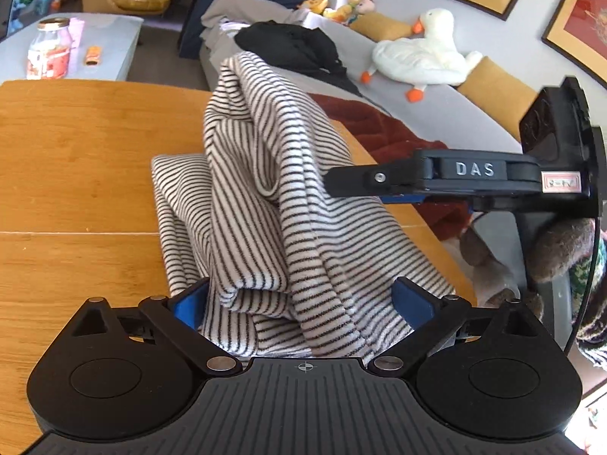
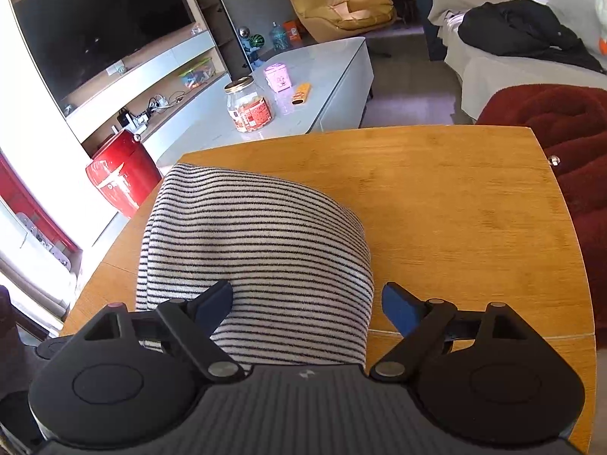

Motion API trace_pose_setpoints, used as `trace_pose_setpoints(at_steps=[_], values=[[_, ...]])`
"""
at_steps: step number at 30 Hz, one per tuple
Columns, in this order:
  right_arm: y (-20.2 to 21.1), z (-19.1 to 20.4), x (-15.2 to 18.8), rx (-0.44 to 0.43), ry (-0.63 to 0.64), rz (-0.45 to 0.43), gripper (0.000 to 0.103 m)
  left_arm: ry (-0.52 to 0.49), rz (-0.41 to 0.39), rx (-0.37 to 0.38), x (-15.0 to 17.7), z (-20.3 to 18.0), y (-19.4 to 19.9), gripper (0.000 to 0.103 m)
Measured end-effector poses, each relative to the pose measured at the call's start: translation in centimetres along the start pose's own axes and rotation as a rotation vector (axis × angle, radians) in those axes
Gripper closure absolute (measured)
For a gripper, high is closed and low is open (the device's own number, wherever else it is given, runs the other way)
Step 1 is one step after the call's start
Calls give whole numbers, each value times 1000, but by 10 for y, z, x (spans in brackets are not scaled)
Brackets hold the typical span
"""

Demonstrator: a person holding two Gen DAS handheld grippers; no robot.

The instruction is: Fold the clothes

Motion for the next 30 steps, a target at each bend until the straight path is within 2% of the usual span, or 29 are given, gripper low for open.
trace_pose_setpoints(at_steps=[6, 8, 12, 17, 21, 22, 24, 25, 27, 29, 30], values=[[-3, 4, -18, 84, 123, -72, 16, 9, 20, 102, 11, -28, -5, 2], [7, 8, -22, 111, 163, -105, 16, 1, 18, 105, 13, -32, -4, 2], [36, 23, -26, 142, 240, -197, 16, 6, -34, 27, 11, -17, 10, 2], [69, 72, -4, 84, 409, -273, 17, 139, -161, -92, 0, 30, 42, 2], [52, 96, 39, 96, 541, -203, 19, 187, -171, -142, -4, 50, 43, 6], [46, 93, 48, 107, 548, -169, 31, 195, -166, -152, -5, 52, 40, 8], [36, 88, 66, 128, 560, -99, 34, 208, -157, -168, -4, 58, 37, 11], [35, 88, 70, 137, 571, -88, 34, 210, -154, -169, -2, 59, 37, 12], [46, 95, 69, 153, 605, -125, 34, 212, -149, -171, 3, 61, 38, 12], [54, 103, 64, 157, 629, -181, 27, 204, -152, -180, 4, 63, 39, 13], [54, 107, 61, 165, 639, -209, 16, 208, -155, -187, 3, 64, 39, 13]])
Point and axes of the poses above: each gripper's, at about its wrist camera, not at the fingertips, and y roughly against the way its jaws point, z to its left, x to its underside, the point moved 10 cm from there along -y, roughly the way its jaws point, and after that the axes turned 2 degrees about -z, right-handed, at the moved point
